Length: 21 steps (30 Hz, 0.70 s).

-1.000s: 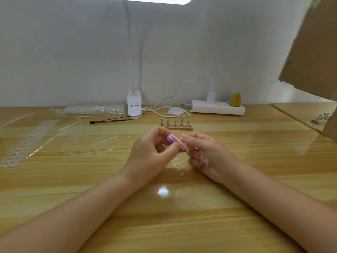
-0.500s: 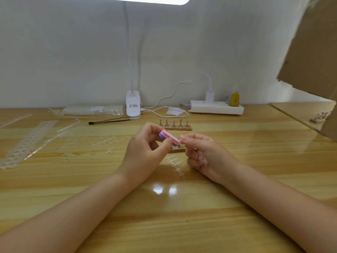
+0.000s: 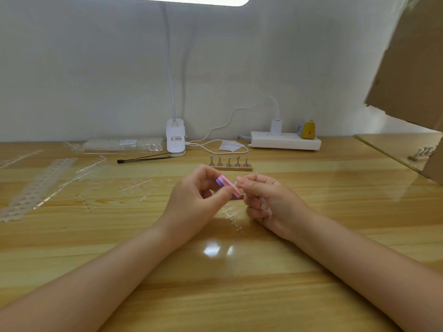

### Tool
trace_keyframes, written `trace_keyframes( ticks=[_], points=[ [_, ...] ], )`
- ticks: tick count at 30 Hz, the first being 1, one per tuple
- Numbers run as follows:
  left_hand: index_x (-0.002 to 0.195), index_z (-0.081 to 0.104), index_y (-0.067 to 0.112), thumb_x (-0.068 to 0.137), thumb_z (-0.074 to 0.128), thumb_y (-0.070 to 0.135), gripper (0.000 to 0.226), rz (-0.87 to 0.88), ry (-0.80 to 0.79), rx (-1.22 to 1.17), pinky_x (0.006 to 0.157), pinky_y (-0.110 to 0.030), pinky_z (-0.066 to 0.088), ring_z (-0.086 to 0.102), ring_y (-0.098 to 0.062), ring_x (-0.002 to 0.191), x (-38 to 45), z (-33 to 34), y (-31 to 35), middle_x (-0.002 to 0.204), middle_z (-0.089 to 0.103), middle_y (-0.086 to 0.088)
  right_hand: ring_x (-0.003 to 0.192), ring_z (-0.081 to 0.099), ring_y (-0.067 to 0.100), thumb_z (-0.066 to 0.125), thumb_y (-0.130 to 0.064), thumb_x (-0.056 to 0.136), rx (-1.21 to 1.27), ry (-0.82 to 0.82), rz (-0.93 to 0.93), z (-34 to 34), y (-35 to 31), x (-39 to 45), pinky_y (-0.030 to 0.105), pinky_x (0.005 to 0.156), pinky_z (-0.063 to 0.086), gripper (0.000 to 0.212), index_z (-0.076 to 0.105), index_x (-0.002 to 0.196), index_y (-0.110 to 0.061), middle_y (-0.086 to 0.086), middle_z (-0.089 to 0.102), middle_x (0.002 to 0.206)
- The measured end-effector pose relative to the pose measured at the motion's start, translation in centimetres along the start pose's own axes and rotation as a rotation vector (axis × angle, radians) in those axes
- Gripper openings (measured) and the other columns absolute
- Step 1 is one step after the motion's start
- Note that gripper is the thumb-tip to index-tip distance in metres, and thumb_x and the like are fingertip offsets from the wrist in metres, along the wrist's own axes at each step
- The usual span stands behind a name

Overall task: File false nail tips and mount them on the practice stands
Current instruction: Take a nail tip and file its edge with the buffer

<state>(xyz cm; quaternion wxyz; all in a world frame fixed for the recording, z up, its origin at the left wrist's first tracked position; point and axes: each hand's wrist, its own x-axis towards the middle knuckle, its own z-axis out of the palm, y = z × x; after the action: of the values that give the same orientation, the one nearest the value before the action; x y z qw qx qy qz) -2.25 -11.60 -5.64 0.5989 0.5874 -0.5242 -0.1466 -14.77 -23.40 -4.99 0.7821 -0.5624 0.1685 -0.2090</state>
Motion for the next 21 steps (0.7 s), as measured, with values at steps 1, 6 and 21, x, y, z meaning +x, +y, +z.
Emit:
trace_keyframes(
  ticks=[1,6,21],
  points=[
    [0.094,0.061,0.015,0.084,0.071,0.023,0.016,-0.009,-0.065,0.022,0.054,-0.040,0.042,0.057,-0.039,0.063,-0.08,0.23,-0.07,0.083,0.074,0.000,0.046,0.036,0.005,0.068,-0.018,0.076,-0.018,-0.007,0.000,0.02,-0.02,-0.04,0.014,0.035,0.026,0.011,0.065,0.081,-0.009,-0.002,0.062,0.062],
    [0.093,0.062,0.016,0.085,0.069,0.018,0.011,-0.042,0.024,-0.107,0.053,-0.014,0.043,0.066,-0.012,0.069,0.21,-0.18,0.21,0.082,0.074,-0.003,0.044,0.035,0.004,0.066,-0.017,0.076,-0.012,-0.015,0.013,0.09,-0.16,-0.01,0.014,0.036,0.022,0.009,0.062,0.079,-0.010,-0.006,0.058,0.058],
    [0.097,0.057,0.017,0.086,0.068,0.018,0.016,-0.183,-0.018,-0.128,0.053,-0.017,0.045,0.056,-0.007,0.057,0.17,0.03,0.57,0.077,0.074,-0.003,0.043,0.035,0.003,0.063,-0.020,0.077,-0.027,-0.029,0.017,0.10,-0.04,-0.01,0.013,0.035,0.025,0.014,0.057,0.081,-0.009,-0.002,0.058,0.062]
  ],
)
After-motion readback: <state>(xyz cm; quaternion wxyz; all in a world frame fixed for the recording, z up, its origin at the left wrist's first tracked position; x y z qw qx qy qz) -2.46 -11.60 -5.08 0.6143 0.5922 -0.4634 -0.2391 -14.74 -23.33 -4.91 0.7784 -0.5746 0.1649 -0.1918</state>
